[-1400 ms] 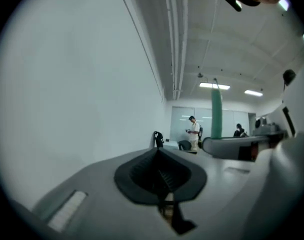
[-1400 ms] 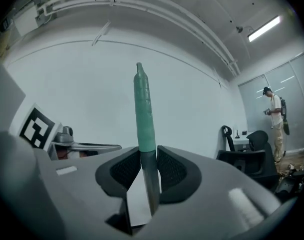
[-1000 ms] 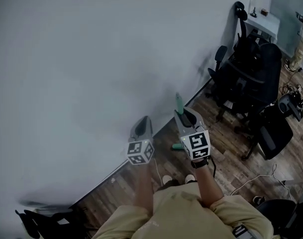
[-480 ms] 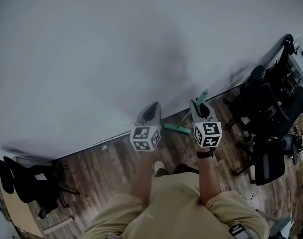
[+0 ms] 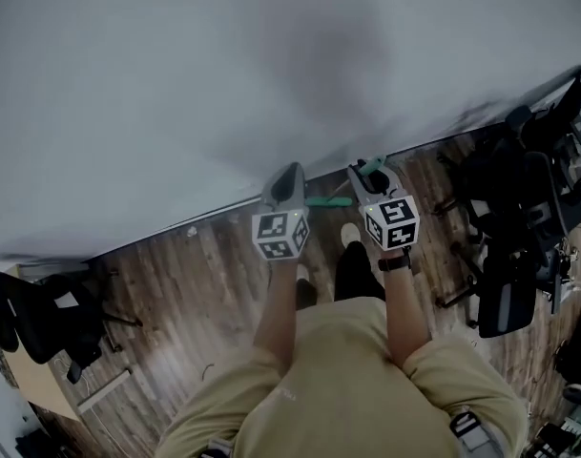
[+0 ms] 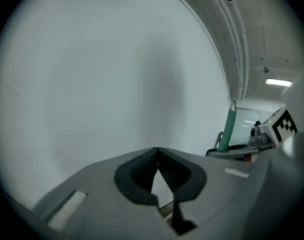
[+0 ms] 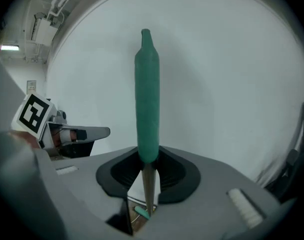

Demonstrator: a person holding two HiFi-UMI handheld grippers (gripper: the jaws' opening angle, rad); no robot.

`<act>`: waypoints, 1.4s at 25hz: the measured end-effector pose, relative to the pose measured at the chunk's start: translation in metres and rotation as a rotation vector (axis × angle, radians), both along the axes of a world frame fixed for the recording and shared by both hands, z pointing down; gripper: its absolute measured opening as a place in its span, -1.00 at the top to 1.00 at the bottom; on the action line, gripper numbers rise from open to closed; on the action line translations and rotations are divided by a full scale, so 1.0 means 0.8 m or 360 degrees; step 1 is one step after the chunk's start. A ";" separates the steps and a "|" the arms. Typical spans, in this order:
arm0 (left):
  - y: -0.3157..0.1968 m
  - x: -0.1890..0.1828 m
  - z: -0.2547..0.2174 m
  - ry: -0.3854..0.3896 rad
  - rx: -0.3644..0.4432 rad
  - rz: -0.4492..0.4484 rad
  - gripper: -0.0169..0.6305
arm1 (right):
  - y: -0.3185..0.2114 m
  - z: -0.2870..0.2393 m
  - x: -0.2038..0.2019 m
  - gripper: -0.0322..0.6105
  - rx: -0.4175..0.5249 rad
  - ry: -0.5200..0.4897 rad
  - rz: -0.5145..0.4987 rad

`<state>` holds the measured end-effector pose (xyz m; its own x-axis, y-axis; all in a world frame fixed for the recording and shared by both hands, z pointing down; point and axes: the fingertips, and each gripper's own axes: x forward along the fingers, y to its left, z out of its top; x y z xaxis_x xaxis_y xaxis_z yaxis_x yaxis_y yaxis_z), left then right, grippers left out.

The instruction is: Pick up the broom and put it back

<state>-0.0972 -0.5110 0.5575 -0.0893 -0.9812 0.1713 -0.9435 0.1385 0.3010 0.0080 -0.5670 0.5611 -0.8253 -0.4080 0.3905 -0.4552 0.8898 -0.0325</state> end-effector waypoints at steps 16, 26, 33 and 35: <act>0.016 -0.027 0.201 0.0210 -0.0333 -0.0134 0.94 | 0.020 0.272 -0.017 0.62 -0.0568 0.0454 -0.0145; 0.032 -0.029 0.284 0.0236 -0.0586 -0.0249 0.94 | 0.010 0.398 -0.025 0.62 -0.0616 0.0672 -0.0216; 0.045 -0.028 0.320 0.0275 -0.0681 -0.0248 0.94 | -0.017 0.484 -0.030 0.61 -0.0630 0.0783 -0.0211; 0.044 -0.026 0.328 0.0296 -0.0690 -0.0242 0.94 | -0.024 0.499 -0.040 0.60 -0.0621 0.0784 -0.0225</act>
